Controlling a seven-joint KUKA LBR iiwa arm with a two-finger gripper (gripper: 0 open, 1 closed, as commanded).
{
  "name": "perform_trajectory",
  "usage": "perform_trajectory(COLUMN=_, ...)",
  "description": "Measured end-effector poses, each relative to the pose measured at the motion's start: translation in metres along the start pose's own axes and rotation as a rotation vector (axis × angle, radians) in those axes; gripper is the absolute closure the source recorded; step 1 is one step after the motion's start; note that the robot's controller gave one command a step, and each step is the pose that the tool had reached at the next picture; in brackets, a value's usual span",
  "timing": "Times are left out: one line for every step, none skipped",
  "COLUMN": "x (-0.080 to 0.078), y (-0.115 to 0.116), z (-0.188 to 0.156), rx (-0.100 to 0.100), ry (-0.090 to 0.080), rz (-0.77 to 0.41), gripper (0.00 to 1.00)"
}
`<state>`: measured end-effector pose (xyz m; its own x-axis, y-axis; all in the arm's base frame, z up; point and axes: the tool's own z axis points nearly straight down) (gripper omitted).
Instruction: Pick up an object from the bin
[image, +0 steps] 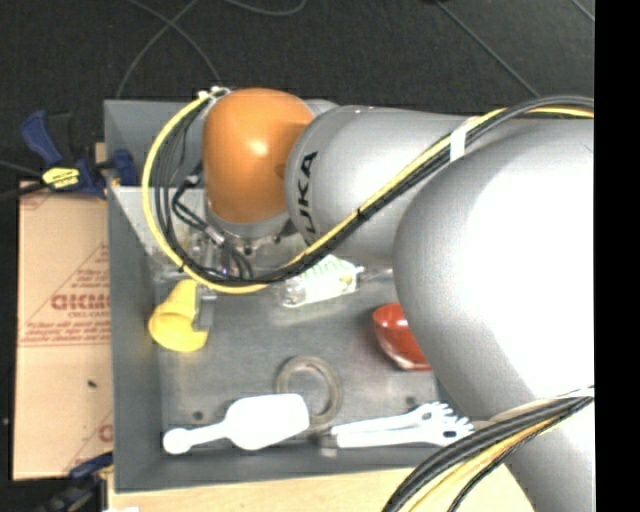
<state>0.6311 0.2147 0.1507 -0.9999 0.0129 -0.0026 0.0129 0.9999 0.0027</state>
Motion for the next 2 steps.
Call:
perform_trajectory(x=-0.0001, y=0.0002, z=-0.0006, rx=-0.001, ry=-0.001, rz=0.000, gripper=1.00)
perform_trajectory(x=-0.0001, y=0.0003, z=-0.0006, rx=-0.001, ry=-0.001, rz=0.000, gripper=1.00)
